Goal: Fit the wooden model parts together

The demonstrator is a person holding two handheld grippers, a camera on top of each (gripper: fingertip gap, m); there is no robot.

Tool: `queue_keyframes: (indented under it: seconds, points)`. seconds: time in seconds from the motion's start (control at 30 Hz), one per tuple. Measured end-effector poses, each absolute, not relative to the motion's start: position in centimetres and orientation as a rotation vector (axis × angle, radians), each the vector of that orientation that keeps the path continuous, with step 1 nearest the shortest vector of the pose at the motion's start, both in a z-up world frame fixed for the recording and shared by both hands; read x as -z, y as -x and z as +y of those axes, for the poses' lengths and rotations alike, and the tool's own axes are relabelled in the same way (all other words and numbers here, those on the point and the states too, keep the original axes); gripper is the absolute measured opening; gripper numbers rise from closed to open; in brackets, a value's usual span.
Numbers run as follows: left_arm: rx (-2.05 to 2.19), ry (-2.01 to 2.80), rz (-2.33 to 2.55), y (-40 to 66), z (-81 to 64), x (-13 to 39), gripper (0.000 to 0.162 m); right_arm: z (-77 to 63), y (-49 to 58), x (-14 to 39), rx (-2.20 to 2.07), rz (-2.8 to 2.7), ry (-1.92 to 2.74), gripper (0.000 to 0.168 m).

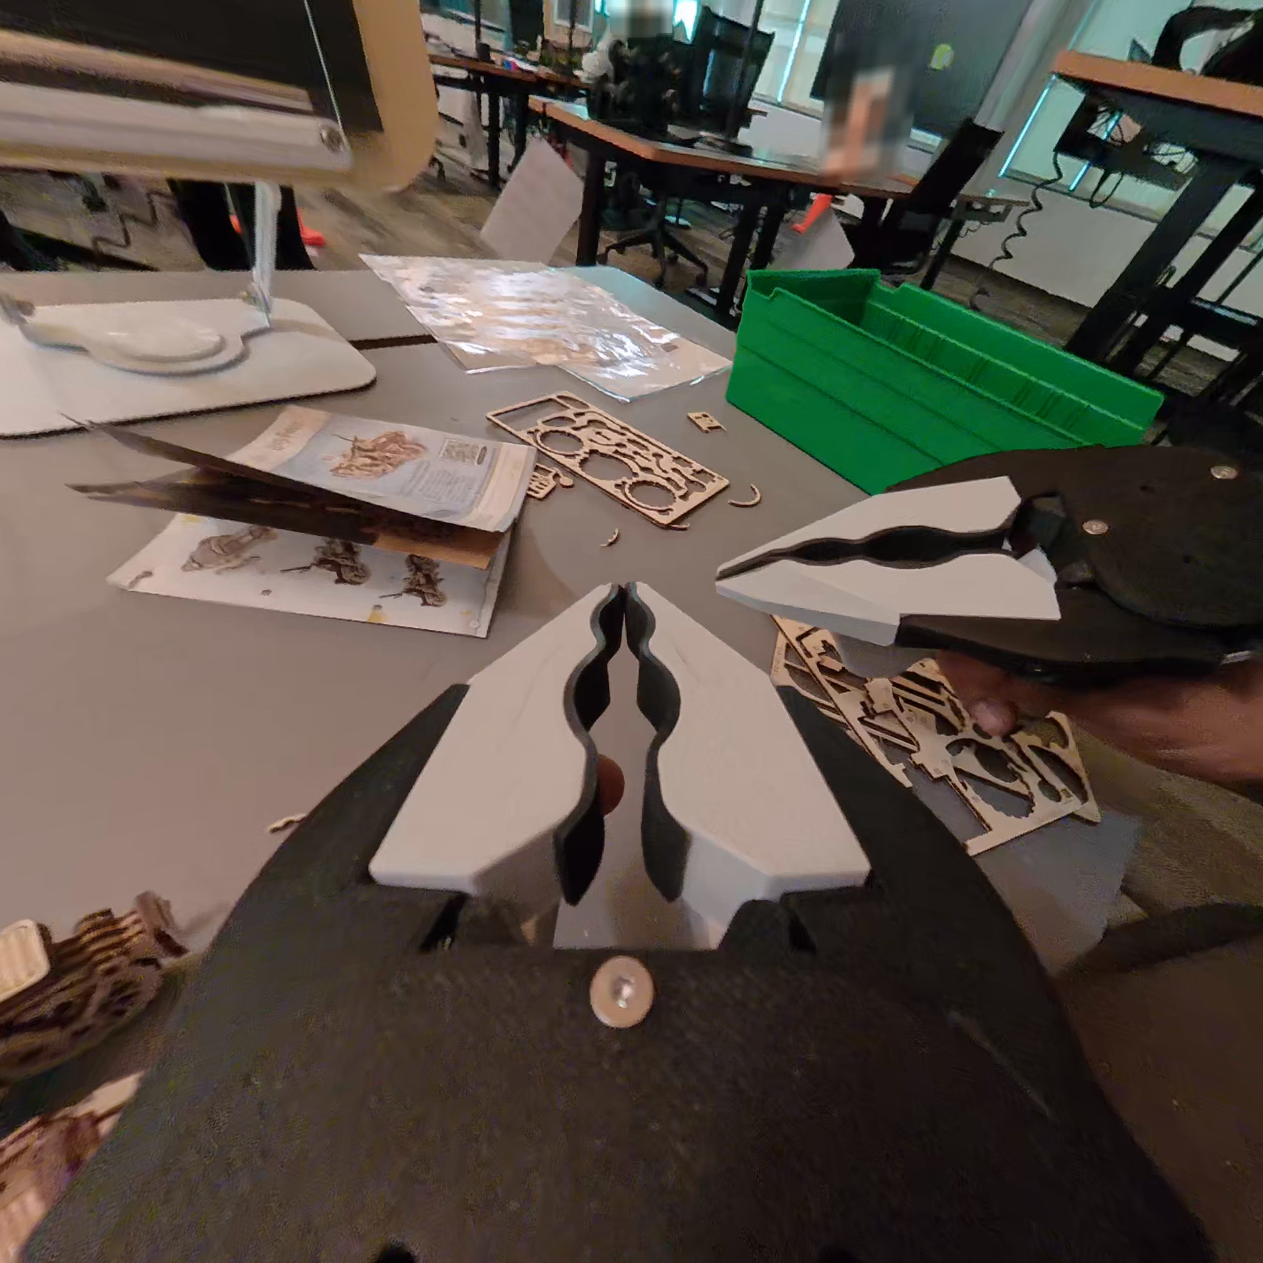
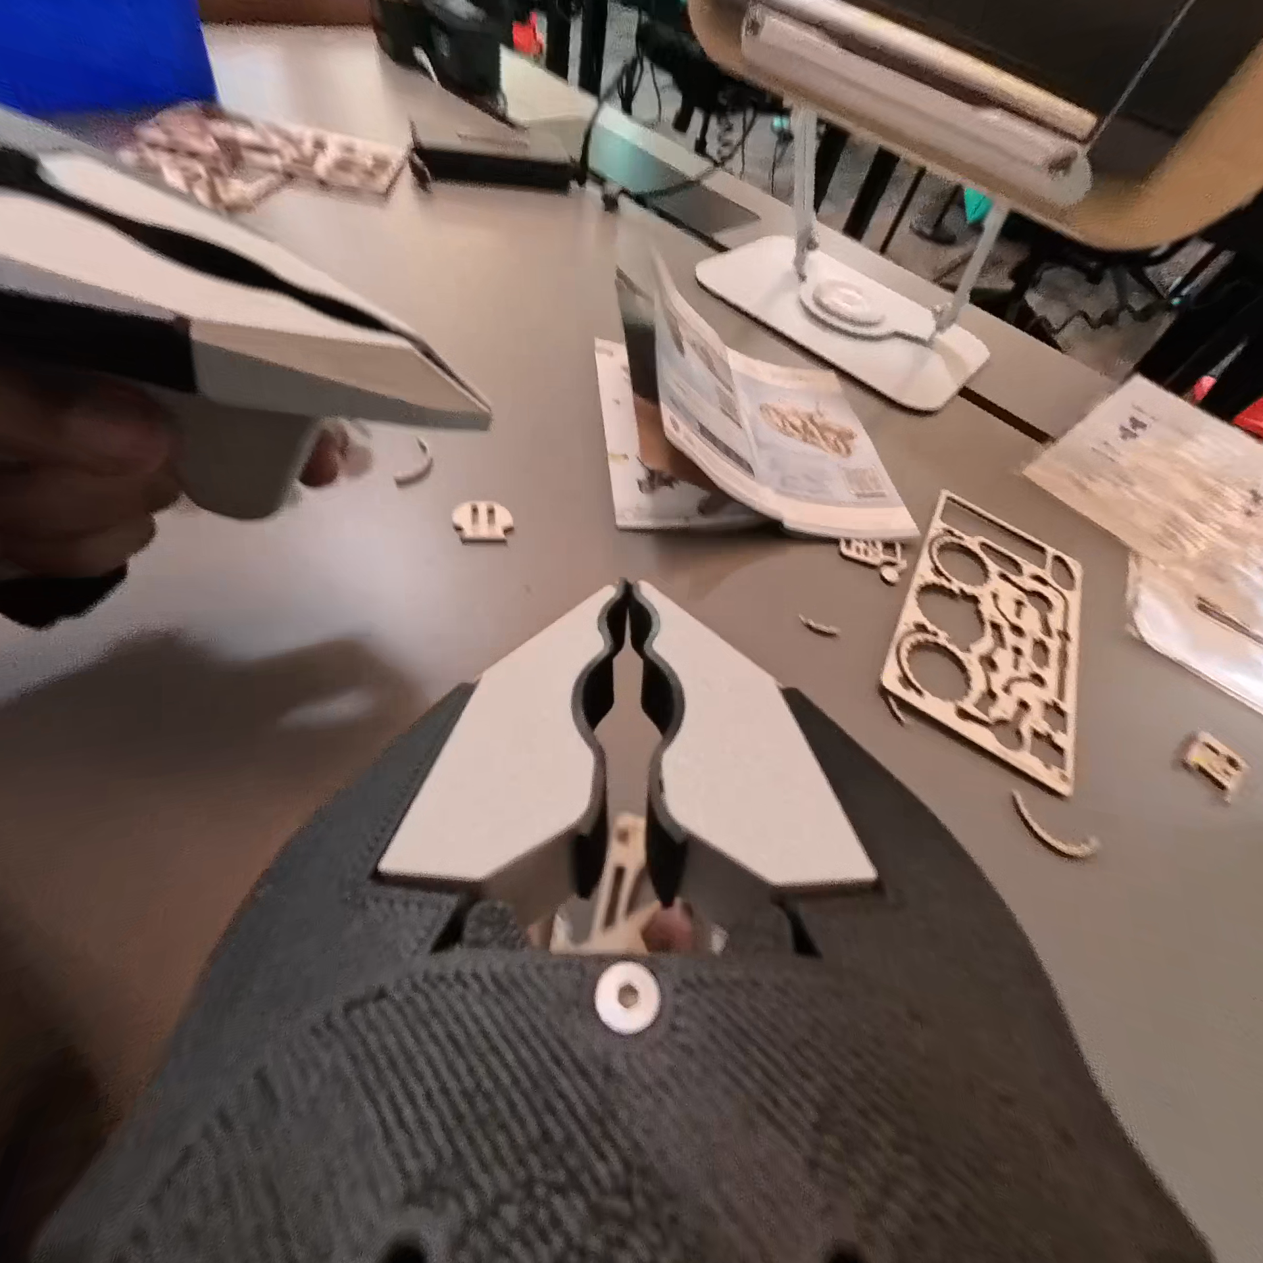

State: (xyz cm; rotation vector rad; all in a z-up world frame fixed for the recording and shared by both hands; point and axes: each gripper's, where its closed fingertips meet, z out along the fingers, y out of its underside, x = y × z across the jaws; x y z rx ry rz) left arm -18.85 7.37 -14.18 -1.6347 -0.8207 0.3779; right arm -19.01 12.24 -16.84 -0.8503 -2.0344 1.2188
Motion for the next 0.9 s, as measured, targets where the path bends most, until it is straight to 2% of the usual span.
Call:
queue_keyframes:
  seconds: [0.03,0.27,0.47,0.9]
  points:
    - [-0.394,1.638,-0.807,18.8,7.2,14.0,0.0,11.3,19.0,16.3,-1.268,-2.029,0.854,0.0]
    - [-0.356,1.647,-0.772,18.2,7.0,14.1,0.0,6.4,17.5,16.1,-1.563,-2.167,1.088,0.0]
    - [-0.529,1.72,-0.812,19.4,4.4,14.0,0.0,4.9,16.5,16.6,-1.454,-2.134,1.047,0.0]
    - [-0.596,1.717,-0.915,19.0,2.9,15.3,0.0,2.9,12.5,17.9,-1.35,-2.26,0.81,0.0]
